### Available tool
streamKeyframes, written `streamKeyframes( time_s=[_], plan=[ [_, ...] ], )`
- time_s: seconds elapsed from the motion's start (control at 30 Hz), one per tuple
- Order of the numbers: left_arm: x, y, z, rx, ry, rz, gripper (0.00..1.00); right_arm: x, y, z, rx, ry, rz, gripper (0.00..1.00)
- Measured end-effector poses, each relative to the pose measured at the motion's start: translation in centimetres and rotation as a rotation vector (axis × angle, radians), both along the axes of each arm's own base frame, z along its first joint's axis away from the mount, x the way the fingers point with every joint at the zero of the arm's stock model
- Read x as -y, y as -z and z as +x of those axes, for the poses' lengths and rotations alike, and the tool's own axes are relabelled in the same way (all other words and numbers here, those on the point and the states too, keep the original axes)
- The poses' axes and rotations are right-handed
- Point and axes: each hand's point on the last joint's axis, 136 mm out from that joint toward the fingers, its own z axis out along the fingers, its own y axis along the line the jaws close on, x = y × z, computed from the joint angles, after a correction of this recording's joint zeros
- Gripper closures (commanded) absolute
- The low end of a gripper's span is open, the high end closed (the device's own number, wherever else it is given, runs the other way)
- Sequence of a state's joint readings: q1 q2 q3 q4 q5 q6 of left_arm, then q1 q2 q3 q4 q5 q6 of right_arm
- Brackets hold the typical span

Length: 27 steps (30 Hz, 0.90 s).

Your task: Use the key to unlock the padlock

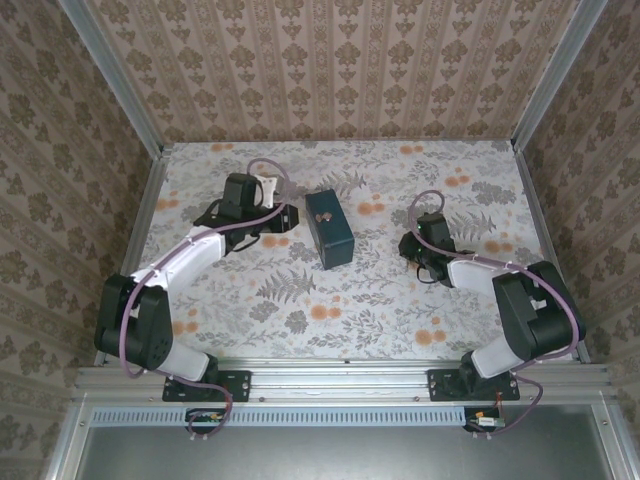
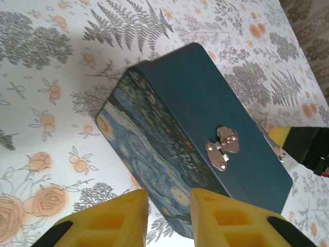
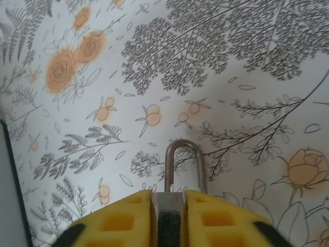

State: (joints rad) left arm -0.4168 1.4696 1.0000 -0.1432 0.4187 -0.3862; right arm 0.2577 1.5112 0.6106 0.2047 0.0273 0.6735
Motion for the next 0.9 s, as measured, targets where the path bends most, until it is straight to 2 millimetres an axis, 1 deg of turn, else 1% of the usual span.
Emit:
streamKeyframes(
  time_s=[0.07,0.13,0.23,0.3,0.37,0.43,0.5,0.53,0.57,0.6,0.63,0.67,0.73,0.8,0.9],
  plan=[
    [0.4,0.2,-0.3,-0.007,0.011,0.0,0.71,-0.2,-0.7,0.1,0.005,-0.03,-0.017,0.58],
    [0.9,0.6,-0.5,-0.02,0.019,0.0,0.71,-0.5,-2.5,0.7,0.031,-0.071,-0.041,0.5],
    [1.5,1.5,-0.8,-0.047,0.032,0.004,0.71,-1.6,-5.9,2.6,0.099,-0.134,-0.052,0.5],
    [2.1,2.0,-1.1,-0.065,0.044,0.005,0.71,-2.8,-7.6,3.6,0.146,-0.186,-0.034,0.51],
    [2.7,2.3,-1.3,-0.081,0.055,-0.005,0.72,-4.4,-8.0,4.1,0.169,-0.247,0.002,0.52],
    [3.1,2.5,-1.4,-0.094,0.062,-0.016,0.72,-6.7,-6.9,4.2,0.15,-0.328,0.039,0.5],
    [3.1,2.7,-1.2,-0.105,0.051,-0.019,0.72,-8.7,-5.9,3.5,0.126,-0.392,0.051,0.47],
    [3.0,2.7,-1.1,-0.112,0.041,-0.019,0.72,-9.7,-5.8,3.0,0.121,-0.421,0.05,0.46],
    [2.7,2.7,-1.0,-0.116,0.028,-0.02,0.7,-10.7,-6.0,2.6,0.127,-0.448,0.05,0.42],
    [2.3,2.7,-0.7,-0.122,0.006,-0.023,0.69,-11.8,-6.4,2.1,0.138,-0.476,0.048,0.33],
    [1.7,2.8,-0.3,-0.13,-0.02,-0.025,0.69,-12.7,-7.1,1.7,0.155,-0.5,0.05,0.1],
    [1.0,2.9,0.1,-0.138,-0.048,-0.022,0.68,-13.6,-7.7,1.4,0.17,-0.523,0.052,0.0],
    [-1.0,3.3,0.9,-0.152,-0.111,-0.001,0.67,-14.8,-9.4,0.9,0.211,-0.56,0.055,0.0],
    [-2.5,3.7,1.2,-0.168,-0.153,0.025,0.67,-15.5,-10.8,0.7,0.244,-0.574,0.057,0.0],
    [-3.4,3.9,1.1,-0.179,-0.18,0.047,0.68,-16.3,-12.3,0.4,0.269,-0.58,0.053,0.0]
  ],
)
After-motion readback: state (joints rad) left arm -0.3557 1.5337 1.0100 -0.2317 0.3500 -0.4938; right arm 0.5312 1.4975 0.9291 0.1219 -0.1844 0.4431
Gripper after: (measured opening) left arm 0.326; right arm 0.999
